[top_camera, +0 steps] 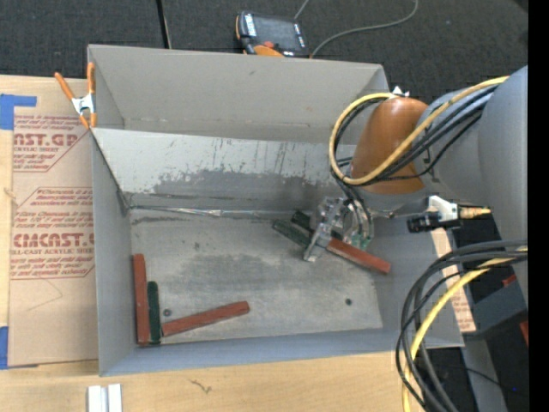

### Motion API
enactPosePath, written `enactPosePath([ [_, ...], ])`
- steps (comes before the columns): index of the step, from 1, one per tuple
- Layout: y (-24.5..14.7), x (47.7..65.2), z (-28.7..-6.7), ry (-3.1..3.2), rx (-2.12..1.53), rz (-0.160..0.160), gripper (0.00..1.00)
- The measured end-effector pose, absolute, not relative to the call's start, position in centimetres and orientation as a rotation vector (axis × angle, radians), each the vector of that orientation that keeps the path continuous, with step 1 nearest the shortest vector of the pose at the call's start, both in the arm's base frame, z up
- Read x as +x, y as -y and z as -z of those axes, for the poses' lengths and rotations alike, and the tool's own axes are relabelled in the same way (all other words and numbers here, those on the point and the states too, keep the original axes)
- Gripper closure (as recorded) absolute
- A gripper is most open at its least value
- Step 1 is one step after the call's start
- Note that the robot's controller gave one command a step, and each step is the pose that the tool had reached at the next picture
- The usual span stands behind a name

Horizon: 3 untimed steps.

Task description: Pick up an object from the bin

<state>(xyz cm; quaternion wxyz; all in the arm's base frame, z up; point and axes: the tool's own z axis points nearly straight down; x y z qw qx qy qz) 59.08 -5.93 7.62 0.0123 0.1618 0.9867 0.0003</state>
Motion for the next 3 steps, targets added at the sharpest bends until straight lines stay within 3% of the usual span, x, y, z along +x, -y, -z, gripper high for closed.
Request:
enactPosePath([
  [3, 5.92, 59.08, -7.62, -3.076, 0.504, -0.001, 1.0],
])
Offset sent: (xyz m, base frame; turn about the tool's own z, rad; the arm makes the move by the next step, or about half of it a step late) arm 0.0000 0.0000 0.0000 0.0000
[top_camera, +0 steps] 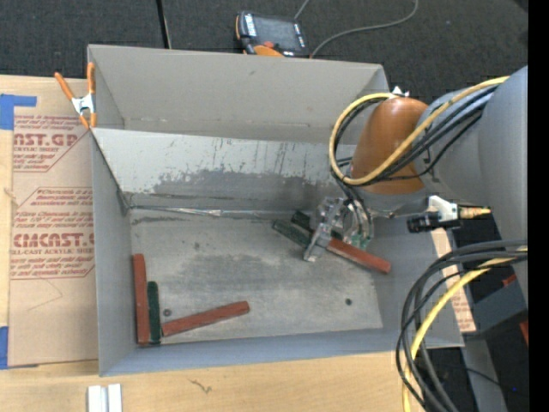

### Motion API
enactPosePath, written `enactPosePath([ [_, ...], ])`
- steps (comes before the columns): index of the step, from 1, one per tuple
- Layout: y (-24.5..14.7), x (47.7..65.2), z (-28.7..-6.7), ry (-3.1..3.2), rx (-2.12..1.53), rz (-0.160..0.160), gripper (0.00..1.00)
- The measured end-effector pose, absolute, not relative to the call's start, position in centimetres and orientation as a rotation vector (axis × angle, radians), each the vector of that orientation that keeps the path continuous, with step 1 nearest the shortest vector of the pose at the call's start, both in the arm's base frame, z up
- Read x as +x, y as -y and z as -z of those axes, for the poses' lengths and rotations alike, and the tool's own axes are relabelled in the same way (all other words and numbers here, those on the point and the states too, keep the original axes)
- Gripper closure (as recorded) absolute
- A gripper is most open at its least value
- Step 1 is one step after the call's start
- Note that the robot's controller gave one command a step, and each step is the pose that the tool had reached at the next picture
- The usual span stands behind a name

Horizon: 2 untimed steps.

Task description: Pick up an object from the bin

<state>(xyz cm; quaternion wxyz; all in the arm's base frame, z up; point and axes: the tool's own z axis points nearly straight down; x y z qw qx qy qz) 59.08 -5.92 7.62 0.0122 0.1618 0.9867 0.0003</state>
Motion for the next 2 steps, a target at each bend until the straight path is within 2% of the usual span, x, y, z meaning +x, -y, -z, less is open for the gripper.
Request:
enactPosePath([
  [2, 5.91, 59.08, -7.62, -3.076, 0.504, -0.001, 1.0],
])
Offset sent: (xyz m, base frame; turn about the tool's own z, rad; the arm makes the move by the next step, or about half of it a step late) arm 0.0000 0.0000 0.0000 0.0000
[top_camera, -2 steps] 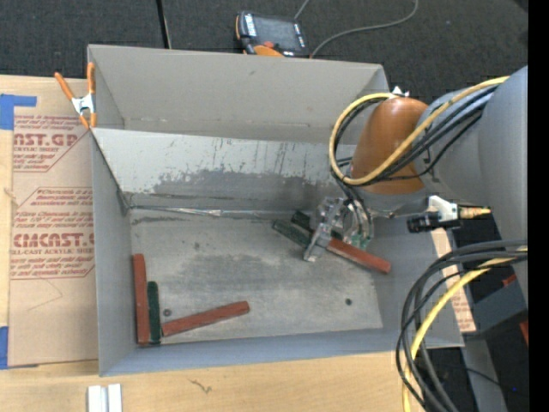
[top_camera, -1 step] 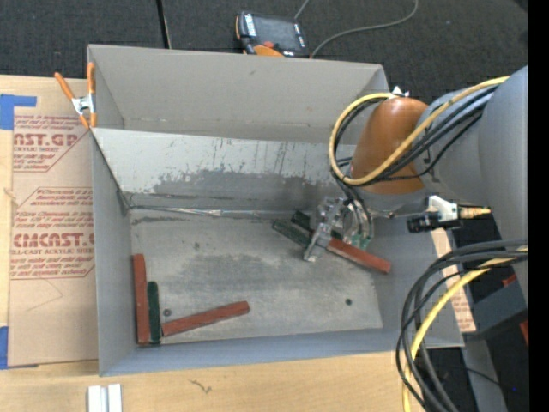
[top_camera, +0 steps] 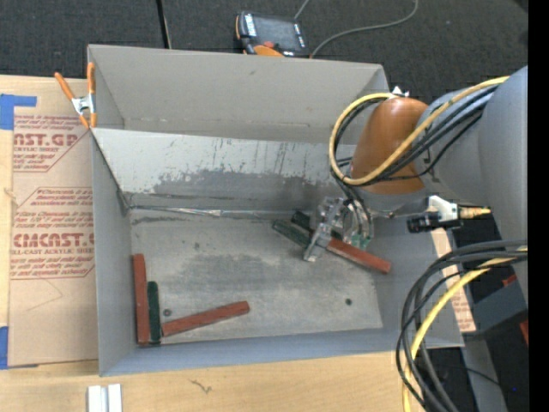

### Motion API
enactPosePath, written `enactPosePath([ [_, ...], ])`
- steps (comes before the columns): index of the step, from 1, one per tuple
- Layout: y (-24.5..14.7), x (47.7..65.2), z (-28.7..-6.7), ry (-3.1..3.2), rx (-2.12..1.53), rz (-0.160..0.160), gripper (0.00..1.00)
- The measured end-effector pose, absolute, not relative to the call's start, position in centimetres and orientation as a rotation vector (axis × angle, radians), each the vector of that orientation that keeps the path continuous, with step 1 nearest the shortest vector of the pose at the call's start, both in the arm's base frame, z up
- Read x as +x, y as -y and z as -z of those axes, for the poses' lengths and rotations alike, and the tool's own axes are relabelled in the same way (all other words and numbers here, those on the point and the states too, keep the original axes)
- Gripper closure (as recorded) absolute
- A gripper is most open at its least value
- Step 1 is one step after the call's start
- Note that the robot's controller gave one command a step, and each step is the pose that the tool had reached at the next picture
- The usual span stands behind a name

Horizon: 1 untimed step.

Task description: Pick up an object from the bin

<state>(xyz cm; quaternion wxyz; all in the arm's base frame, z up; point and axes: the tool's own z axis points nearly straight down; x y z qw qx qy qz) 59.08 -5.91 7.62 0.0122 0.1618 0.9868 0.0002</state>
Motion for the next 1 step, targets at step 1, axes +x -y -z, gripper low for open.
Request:
enactPosePath([
  [1, 5.91, 59.07, -7.62, -3.076, 0.504, -0.001, 1.0],
])
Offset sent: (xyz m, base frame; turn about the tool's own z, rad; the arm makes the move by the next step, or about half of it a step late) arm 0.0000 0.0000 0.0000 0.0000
